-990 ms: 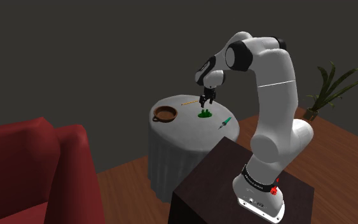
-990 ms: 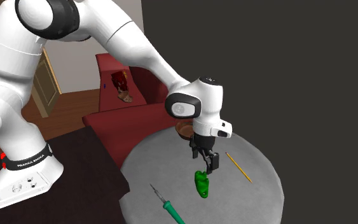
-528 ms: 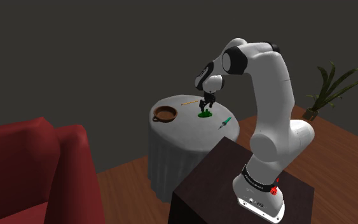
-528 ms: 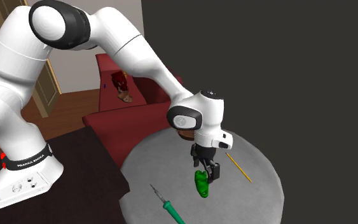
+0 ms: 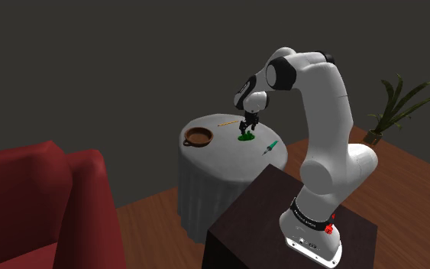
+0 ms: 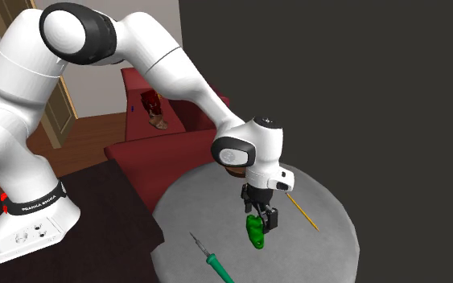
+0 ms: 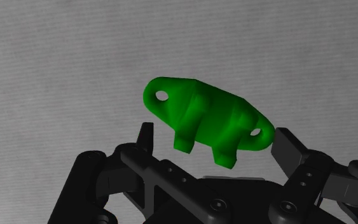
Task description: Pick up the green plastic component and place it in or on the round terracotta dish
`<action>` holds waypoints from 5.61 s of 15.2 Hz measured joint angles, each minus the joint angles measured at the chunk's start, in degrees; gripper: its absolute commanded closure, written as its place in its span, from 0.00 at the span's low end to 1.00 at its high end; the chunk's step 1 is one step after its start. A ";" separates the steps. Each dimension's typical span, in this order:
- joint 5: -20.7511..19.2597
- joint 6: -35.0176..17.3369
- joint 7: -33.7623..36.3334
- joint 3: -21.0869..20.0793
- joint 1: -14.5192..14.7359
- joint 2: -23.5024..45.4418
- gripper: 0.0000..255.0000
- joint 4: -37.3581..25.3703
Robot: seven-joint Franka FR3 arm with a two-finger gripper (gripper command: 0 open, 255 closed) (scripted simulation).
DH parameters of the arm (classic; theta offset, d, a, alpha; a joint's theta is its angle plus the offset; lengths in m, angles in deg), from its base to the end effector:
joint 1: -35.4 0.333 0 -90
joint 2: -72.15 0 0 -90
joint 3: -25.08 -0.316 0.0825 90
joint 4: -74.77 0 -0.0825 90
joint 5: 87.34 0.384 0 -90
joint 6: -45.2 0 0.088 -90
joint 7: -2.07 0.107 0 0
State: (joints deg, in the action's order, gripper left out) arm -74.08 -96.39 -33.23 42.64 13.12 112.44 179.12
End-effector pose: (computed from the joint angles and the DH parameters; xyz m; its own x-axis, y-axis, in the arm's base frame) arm 0.5011 -0.4047 0.1622 0.9802 -0.1944 -0.0373 -0.1929 -0.9803 0.0416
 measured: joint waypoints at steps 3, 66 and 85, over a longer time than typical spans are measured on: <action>0.00 -0.02 0.00 0.01 0.01 -0.08 1.00 -0.03; -5.70 18.26 31.10 -3.46 22.52 -1.97 1.00 -16.07; -4.71 13.12 30.75 -4.27 22.00 2.77 0.00 -15.65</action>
State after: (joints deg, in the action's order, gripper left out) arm -78.79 -83.28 -2.48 38.38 35.12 115.21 163.46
